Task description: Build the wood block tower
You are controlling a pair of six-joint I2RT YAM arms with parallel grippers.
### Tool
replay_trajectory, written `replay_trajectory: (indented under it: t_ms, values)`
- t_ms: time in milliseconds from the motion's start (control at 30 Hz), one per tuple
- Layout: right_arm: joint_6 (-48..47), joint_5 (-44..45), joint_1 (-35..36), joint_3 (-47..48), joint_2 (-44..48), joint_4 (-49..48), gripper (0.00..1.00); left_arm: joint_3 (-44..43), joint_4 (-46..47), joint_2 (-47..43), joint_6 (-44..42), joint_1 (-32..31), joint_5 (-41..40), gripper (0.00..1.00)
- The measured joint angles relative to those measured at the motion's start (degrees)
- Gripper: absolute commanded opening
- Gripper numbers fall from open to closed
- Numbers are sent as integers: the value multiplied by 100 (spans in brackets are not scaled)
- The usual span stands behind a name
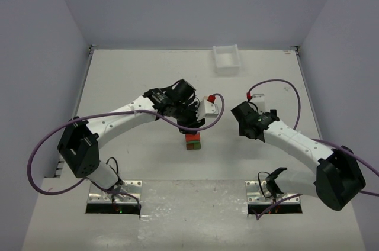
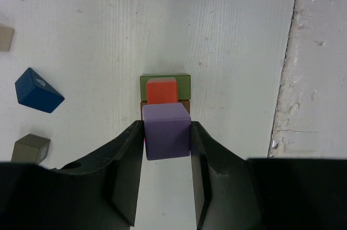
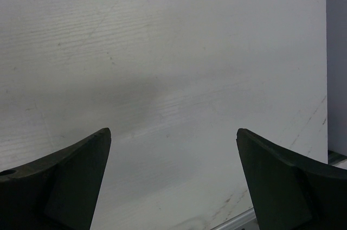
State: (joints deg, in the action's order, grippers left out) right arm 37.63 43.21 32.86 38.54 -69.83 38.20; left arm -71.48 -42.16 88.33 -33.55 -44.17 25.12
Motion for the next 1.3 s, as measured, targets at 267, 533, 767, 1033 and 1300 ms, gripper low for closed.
replay_trajectory:
  t_ms: [267, 533, 767, 1033, 1300]
  values:
    - [53, 30, -13, -35, 40, 55, 99, 50, 170, 5, 90, -68, -230, 0]
    - [100, 30, -15, -39, 38, 92, 99, 113, 228, 163, 100, -83, -262, 0]
    - [121, 31, -15, -39, 26, 108, 99, 146, 219, 277, 78, -83, -193, 0]
    - [146, 32, -15, -39, 19, 141, 99, 150, 213, 383, 57, -87, -174, 0]
    - [188, 34, -15, -39, -48, 180, 99, 218, 213, 438, 34, -87, -177, 2]
